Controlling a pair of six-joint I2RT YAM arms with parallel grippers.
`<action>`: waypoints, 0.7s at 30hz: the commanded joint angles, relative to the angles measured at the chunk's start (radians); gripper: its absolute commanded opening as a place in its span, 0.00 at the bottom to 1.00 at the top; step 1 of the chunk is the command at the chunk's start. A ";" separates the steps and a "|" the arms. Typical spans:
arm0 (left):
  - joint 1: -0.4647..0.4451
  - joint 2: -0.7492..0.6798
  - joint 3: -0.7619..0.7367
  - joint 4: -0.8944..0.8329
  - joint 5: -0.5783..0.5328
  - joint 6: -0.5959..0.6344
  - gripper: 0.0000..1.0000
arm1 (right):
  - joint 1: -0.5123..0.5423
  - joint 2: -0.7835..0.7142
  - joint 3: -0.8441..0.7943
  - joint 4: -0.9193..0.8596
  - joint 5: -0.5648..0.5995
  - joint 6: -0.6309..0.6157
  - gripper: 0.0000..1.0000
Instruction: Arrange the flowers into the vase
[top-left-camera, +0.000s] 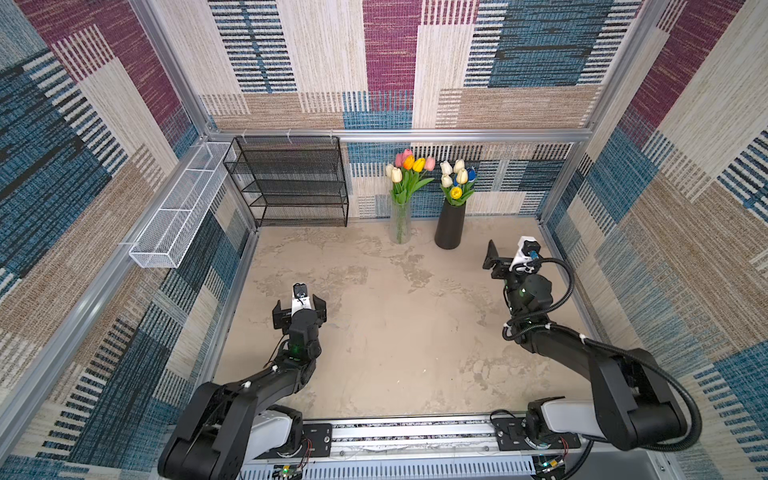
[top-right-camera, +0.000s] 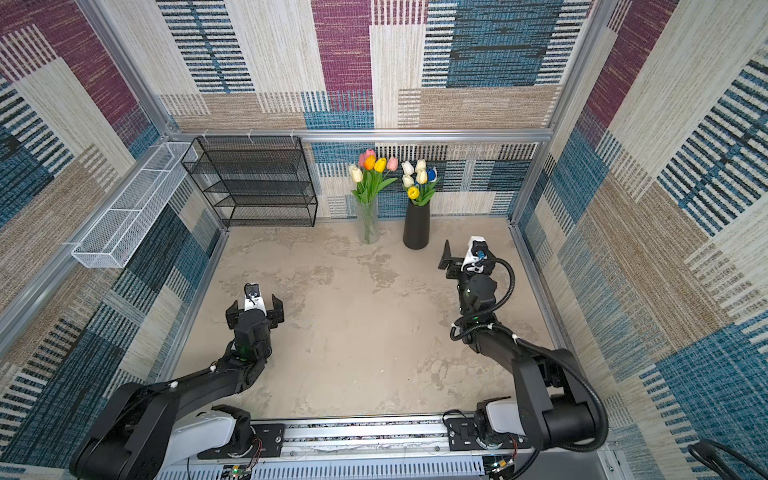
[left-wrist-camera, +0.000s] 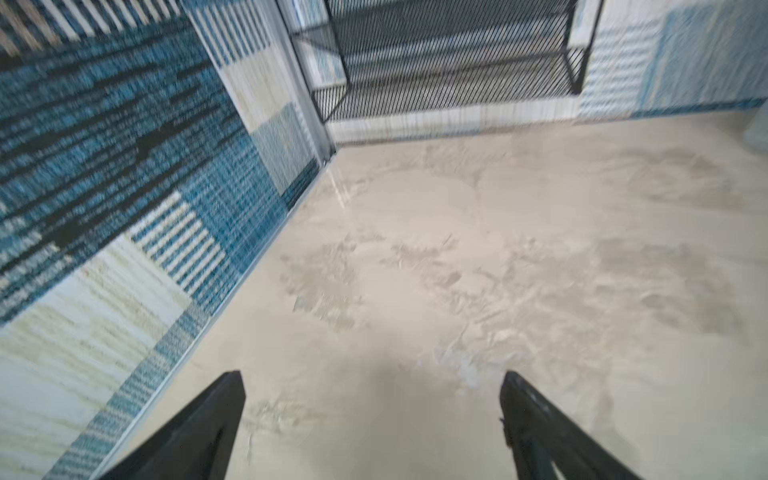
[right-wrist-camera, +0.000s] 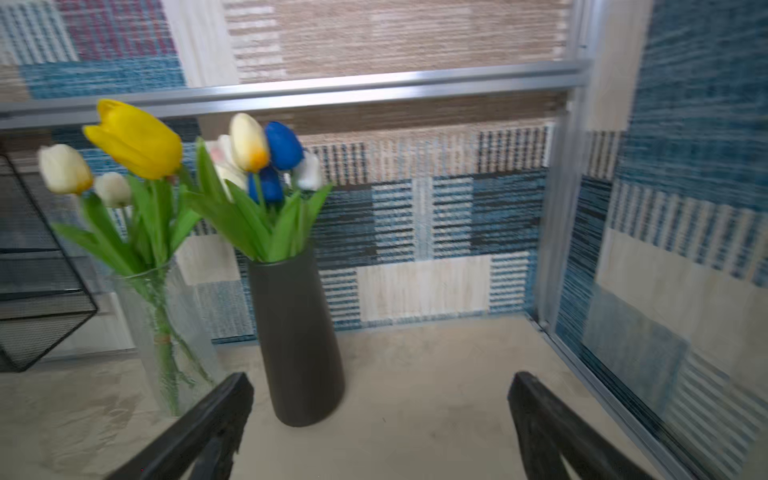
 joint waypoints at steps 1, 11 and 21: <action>0.019 0.067 0.001 0.228 0.071 0.041 0.99 | 0.002 -0.077 -0.133 0.030 0.078 -0.067 1.00; 0.123 0.290 -0.031 0.472 0.368 0.056 0.99 | -0.083 0.082 -0.316 0.373 -0.132 -0.092 1.00; 0.221 0.285 0.198 0.029 0.476 -0.018 0.99 | -0.195 0.278 -0.201 0.324 -0.339 -0.022 1.00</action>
